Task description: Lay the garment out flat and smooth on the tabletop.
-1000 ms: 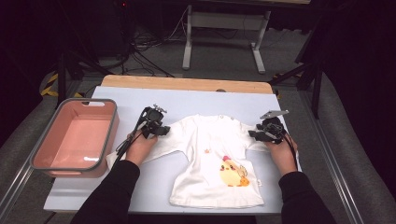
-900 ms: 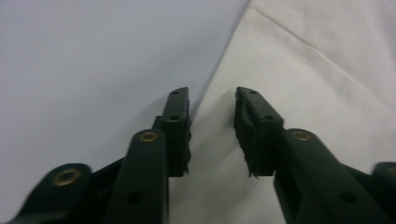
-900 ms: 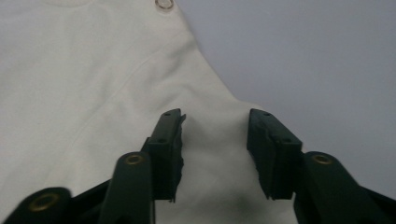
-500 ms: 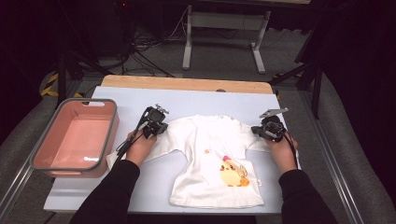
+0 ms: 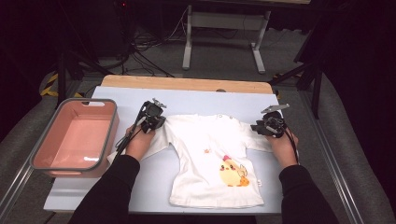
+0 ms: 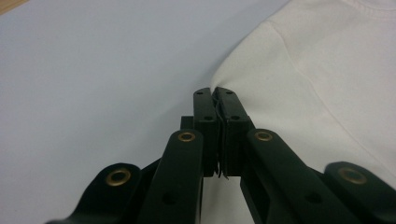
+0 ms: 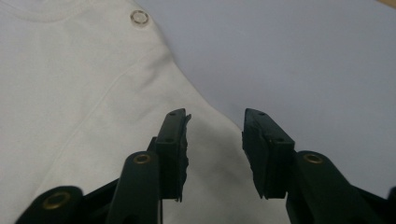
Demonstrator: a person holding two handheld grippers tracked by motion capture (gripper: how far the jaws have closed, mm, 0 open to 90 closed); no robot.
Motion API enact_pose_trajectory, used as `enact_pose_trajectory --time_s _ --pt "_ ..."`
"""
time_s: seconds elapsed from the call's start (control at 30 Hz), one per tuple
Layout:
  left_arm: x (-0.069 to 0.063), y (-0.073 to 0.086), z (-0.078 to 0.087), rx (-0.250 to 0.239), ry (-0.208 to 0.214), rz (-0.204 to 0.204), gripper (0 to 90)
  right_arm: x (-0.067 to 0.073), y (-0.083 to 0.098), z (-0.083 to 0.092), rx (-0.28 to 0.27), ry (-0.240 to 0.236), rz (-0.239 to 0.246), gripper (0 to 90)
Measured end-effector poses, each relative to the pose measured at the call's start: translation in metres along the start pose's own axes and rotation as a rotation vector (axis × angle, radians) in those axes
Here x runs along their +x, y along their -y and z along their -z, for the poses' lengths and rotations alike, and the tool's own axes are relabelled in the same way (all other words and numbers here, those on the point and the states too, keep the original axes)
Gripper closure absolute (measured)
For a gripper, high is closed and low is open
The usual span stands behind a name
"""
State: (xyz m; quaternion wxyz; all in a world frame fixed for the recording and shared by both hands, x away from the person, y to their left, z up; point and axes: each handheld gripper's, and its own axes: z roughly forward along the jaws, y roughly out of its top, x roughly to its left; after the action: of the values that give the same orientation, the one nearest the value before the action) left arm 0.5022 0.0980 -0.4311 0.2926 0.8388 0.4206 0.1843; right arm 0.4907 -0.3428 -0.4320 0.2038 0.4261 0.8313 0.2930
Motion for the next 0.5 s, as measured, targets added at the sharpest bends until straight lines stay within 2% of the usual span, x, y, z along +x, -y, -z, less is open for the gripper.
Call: enact_pose_trajectory --time_s 0.1,0.23,0.33,0.37,0.4,0.43,0.47,0.5 --pt "0.000 0.000 -0.001 -0.008 0.000 0.006 88.2 -0.002 0.000 -0.005 -0.004 -0.001 -0.011 47.0" --pt "-0.001 -0.002 -0.003 -0.018 -0.004 0.002 88.1 -0.007 -0.002 -0.014 0.023 -0.016 -0.020 44.6" --pt "-0.002 -0.003 -0.004 -0.024 -0.002 0.004 88.2 -0.008 -0.004 -0.015 0.018 -0.071 -0.028 63.1" --pt "-0.002 -0.003 -0.004 -0.024 -0.002 0.004 88.2 -0.008 -0.004 -0.015 0.018 -0.071 -0.028 63.1" --pt "-0.002 -0.003 -0.004 -0.029 -0.003 0.001 88.2 -0.008 -0.004 -0.015 0.020 -0.080 -0.026 68.9" --pt "-0.002 -0.003 -0.003 -0.030 -0.001 0.001 88.2 -0.007 -0.004 -0.014 0.023 -0.099 -0.023 82.6" --pt "-0.002 -0.004 -0.003 -0.039 -0.001 0.003 88.1 -0.003 -0.007 -0.014 0.042 -0.107 0.015 88.0" --pt "-0.002 -0.004 -0.002 -0.039 0.000 0.002 88.1 -0.001 -0.008 -0.013 0.047 -0.093 0.036 88.4"
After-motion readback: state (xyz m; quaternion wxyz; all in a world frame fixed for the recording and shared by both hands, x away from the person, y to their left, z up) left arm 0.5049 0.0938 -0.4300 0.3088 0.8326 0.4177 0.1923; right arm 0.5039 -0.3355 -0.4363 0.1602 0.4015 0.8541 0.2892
